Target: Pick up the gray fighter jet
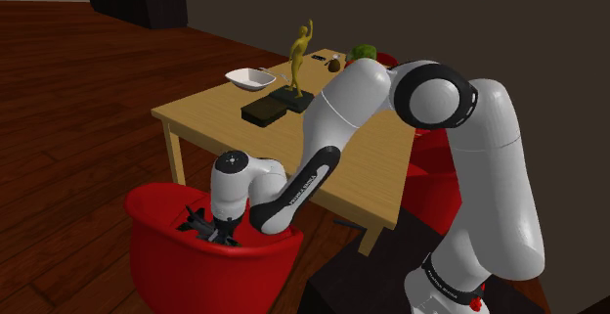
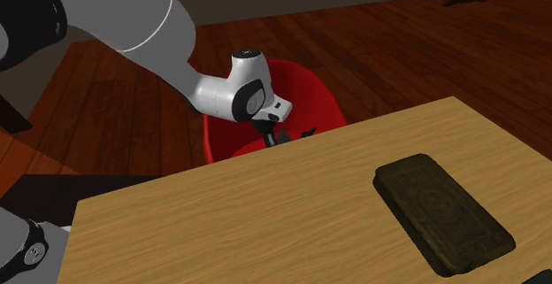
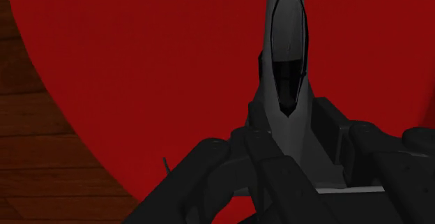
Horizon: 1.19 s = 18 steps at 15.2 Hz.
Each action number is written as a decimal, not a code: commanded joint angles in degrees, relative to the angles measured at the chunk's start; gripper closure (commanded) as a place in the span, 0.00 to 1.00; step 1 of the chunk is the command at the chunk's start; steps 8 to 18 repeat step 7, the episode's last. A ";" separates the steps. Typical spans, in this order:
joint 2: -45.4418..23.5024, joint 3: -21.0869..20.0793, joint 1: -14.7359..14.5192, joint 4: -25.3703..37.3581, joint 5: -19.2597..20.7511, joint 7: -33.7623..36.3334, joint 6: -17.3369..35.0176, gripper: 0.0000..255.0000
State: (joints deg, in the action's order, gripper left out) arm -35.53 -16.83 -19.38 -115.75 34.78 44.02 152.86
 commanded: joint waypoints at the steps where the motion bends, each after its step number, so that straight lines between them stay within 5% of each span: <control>1: 1.35 -0.76 0.49 -0.54 -0.76 -0.55 -0.84 1.00; 18: 4.05 -2.37 1.69 -1.31 -2.57 -2.07 -2.75 1.00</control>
